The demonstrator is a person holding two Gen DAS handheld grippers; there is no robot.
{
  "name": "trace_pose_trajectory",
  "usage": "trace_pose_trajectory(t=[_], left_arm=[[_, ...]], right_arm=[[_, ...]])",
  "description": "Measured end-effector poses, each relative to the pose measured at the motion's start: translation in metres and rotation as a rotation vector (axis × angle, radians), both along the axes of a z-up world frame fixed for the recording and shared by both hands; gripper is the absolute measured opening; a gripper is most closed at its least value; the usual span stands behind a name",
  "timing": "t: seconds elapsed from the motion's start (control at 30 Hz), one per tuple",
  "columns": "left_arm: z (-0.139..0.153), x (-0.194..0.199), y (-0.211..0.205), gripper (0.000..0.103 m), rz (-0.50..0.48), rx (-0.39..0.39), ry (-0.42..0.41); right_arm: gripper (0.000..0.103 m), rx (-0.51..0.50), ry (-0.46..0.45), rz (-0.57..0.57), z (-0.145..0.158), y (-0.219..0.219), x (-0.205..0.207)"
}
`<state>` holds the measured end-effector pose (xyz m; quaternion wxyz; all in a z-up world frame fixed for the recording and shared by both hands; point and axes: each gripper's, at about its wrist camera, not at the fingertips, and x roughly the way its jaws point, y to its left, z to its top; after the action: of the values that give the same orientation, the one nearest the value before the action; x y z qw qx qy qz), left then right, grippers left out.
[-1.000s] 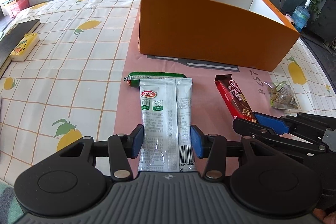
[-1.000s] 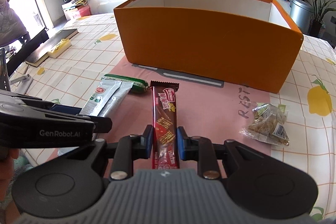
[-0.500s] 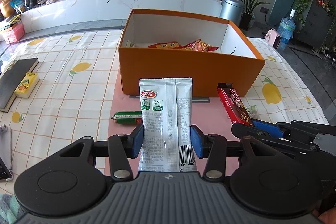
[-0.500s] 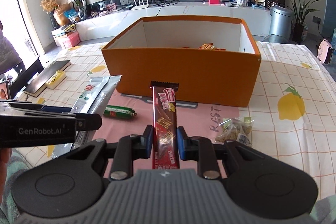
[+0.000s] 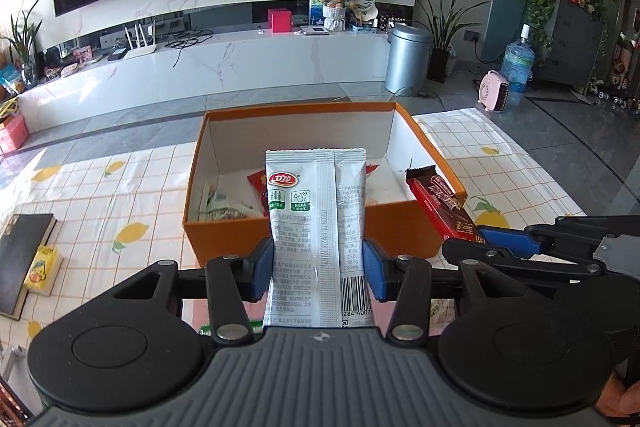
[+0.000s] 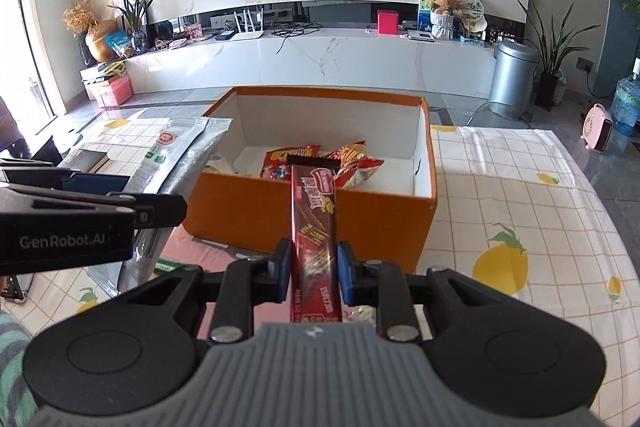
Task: Organize snacks
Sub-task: 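Carry both held snacks into the orange box and open both tools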
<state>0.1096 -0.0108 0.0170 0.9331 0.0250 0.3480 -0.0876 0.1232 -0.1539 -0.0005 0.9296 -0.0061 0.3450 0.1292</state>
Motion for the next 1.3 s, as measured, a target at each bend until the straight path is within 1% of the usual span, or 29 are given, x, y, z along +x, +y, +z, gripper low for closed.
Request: trace_pose_trajectory(t=[0.13, 0.27, 0.43, 0.63, 0.77, 0.87, 0.93, 1.17, 1.3], left_arm=[[0.007, 0.019, -0.006, 0.053, -0.013, 0.005, -0.015], [0.014, 0.036, -0.010, 0.053, -0.016, 0.009, -0.040], [0.019, 0.065, -0.013, 0.053, -0.008, -0.008, -0.044], [0.015, 0.100, -0.018, 0.053, 0.007, 0.006, -0.037], [0.004, 0.122, -0.017, 0.053, 0.002, -0.005, 0.002], [-0.010, 0.135, -0.018, 0.053, 0.003, 0.022, 0.034], [-0.021, 0.143, -0.019, 0.053, 0.005, 0.034, 0.066], [-0.056, 0.170, -0.017, 0.053, 0.000, 0.039, 0.198], [-0.071, 0.179, -0.016, 0.053, -0.009, 0.069, 0.256]], right_arm=[[0.020, -0.025, -0.018, 0.006, 0.015, -0.001, 0.022], [0.020, -0.061, -0.023, 0.015, 0.024, 0.002, 0.046], [0.020, -0.093, -0.014, 0.003, 0.027, 0.003, 0.082], [0.020, -0.112, 0.006, -0.022, 0.022, 0.006, 0.124], [0.020, -0.153, 0.011, -0.023, 0.012, 0.012, 0.150], [0.020, -0.181, 0.039, -0.024, -0.001, 0.015, 0.169], [0.020, -0.200, 0.068, -0.021, -0.011, 0.018, 0.181], [0.020, -0.300, 0.172, -0.009, -0.049, 0.030, 0.210], [0.020, -0.344, 0.232, -0.001, -0.067, 0.033, 0.222]])
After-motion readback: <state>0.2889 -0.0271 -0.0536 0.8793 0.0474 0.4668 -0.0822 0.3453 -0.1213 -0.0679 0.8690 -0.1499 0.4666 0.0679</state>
